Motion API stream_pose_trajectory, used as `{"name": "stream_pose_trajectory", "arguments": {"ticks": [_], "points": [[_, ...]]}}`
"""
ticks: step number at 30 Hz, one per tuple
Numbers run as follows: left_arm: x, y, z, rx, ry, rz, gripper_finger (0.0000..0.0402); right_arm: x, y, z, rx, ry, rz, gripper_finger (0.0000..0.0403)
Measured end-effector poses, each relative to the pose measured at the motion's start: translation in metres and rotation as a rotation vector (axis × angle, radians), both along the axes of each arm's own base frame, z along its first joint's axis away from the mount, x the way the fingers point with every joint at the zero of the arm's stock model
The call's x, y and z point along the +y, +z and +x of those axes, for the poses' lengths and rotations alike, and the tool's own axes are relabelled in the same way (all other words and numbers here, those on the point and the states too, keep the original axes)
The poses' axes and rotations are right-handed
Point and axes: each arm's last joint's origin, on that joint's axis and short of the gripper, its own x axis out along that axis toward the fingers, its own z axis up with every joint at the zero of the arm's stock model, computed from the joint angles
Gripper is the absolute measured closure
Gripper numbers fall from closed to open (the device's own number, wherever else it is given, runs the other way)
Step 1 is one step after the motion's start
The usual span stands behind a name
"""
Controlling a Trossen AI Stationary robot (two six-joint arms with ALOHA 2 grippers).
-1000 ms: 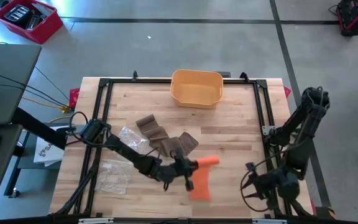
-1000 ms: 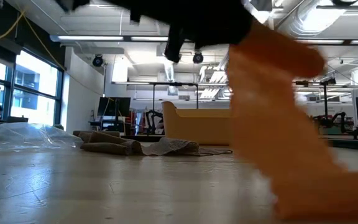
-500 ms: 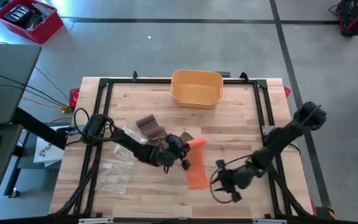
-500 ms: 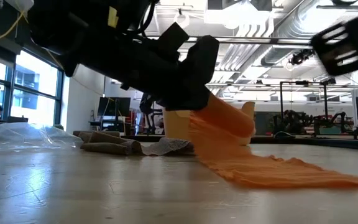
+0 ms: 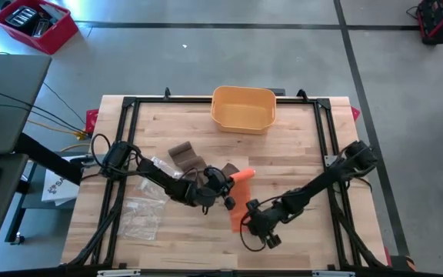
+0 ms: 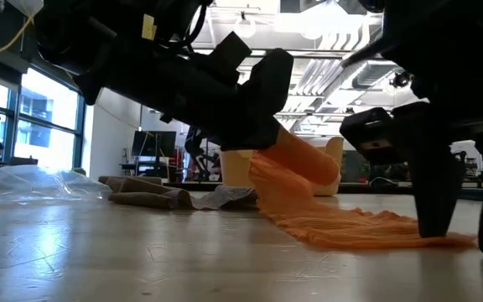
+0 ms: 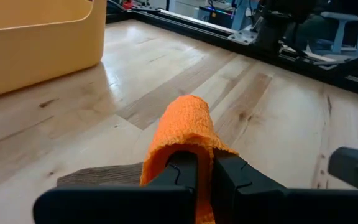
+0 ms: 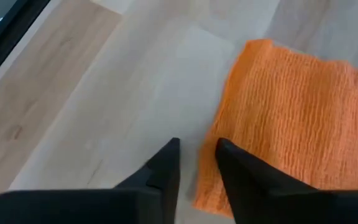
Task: Roll bandage
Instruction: Roll the orange bandage
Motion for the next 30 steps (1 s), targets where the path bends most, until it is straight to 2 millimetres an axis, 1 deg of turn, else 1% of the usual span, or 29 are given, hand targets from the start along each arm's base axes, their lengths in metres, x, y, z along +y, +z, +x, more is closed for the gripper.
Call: {"name": "stream_pose_trajectory", "arguments": {"ticks": [4,5,10,14,16,17,21,23,26,30], "points": [[-0.001,0.001,0.0,0.0,-0.006,0.011,0.0392,-0.005,0.0,0.003,0.002,-0.005,-0.001,0.0383],[-0.002,0.001,0.0,0.002,-0.008,0.014,0.0392,-0.006,0.0,0.003,-0.001,-0.009,-0.007,0.0392],[-0.002,0.001,0.0,0.02,-0.027,0.044,0.0392,-0.001,0.001,-0.001,-0.011,-0.024,-0.027,0.0395],[-0.002,0.001,0.0,0.014,-0.029,0.042,0.0392,0.006,0.017,-0.015,0.003,0.005,-0.023,0.04],[-0.003,0.002,0.0,0.011,-0.038,0.043,0.0392,0.011,0.034,-0.024,-0.013,0.018,0.004,0.0401],[-0.005,0.002,0.0,0.007,-0.052,0.042,0.0392,0.014,0.045,-0.03,-0.028,0.018,0.013,0.0402],[-0.017,0.006,-0.002,-0.019,-0.108,0.042,0.0392,0.017,0.087,-0.059,-0.142,-0.049,-0.043,0.0402],[-0.022,0.009,-0.004,-0.019,-0.128,0.053,0.0392,0.014,0.113,-0.075,-0.265,-0.142,-0.07,0.0402],[-0.027,0.015,-0.005,-0.048,-0.141,0.073,0.0392,0.003,0.15,-0.098,-0.456,-0.292,-0.108,0.0402],[-0.028,0.023,-0.003,-0.106,-0.163,0.076,0.0391,-0.019,0.192,-0.119,-0.723,-0.5,-0.155,0.0403]]}}
